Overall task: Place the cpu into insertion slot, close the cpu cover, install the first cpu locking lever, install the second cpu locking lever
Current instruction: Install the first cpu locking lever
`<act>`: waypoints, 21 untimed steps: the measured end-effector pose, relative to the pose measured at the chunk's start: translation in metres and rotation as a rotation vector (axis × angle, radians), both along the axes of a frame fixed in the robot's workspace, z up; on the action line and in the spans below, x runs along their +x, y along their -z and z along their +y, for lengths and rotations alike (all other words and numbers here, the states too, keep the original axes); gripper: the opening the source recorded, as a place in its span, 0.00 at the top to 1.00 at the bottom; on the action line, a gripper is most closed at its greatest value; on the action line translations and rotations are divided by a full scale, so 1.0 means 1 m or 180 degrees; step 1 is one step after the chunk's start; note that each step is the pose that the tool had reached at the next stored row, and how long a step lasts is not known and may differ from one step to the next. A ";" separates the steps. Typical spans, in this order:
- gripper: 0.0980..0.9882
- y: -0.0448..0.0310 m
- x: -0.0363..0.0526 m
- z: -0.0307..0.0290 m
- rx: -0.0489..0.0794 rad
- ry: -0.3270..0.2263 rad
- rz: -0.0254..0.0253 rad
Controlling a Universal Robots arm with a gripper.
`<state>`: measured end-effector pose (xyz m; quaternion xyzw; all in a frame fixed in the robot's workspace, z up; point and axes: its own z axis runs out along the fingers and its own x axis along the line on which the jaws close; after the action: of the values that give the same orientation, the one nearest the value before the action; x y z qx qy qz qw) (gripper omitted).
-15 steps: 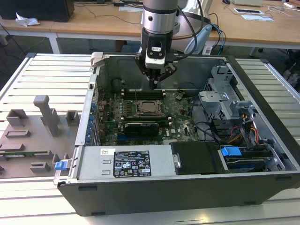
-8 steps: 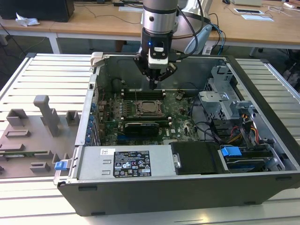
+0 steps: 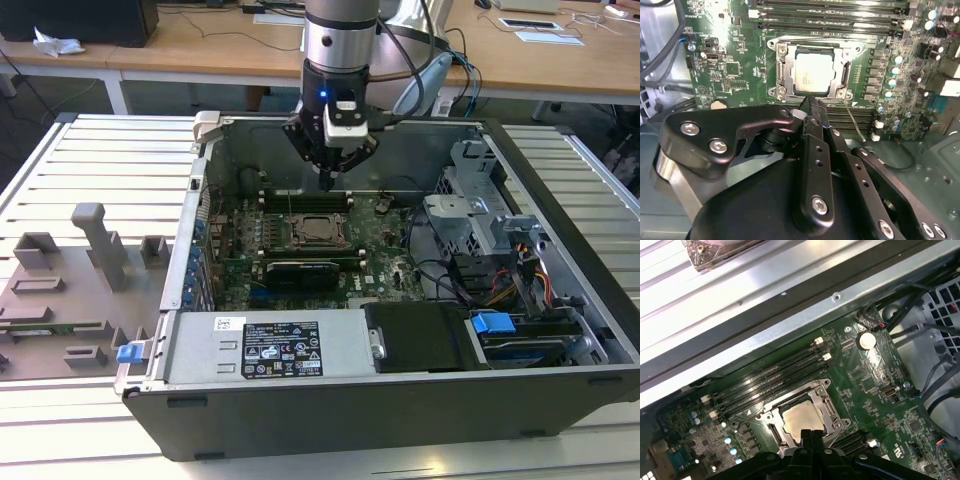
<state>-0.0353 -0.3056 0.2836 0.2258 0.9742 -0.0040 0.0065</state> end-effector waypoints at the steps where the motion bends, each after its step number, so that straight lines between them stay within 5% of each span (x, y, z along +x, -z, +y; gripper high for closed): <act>1: 0.99 0.0000 0.0000 0.0000 0.0000 -0.0031 0.0000; 9: 0.99 0.0000 0.0000 0.0000 0.0000 -0.0282 0.0000; 12: 0.99 0.0000 0.0000 0.0000 0.0000 -0.0584 0.0000; 21: 0.99 0.0000 0.0000 0.0000 0.0000 -0.0858 0.0000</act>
<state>-0.0353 -0.3056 0.2835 0.0928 0.9957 -0.0030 0.0070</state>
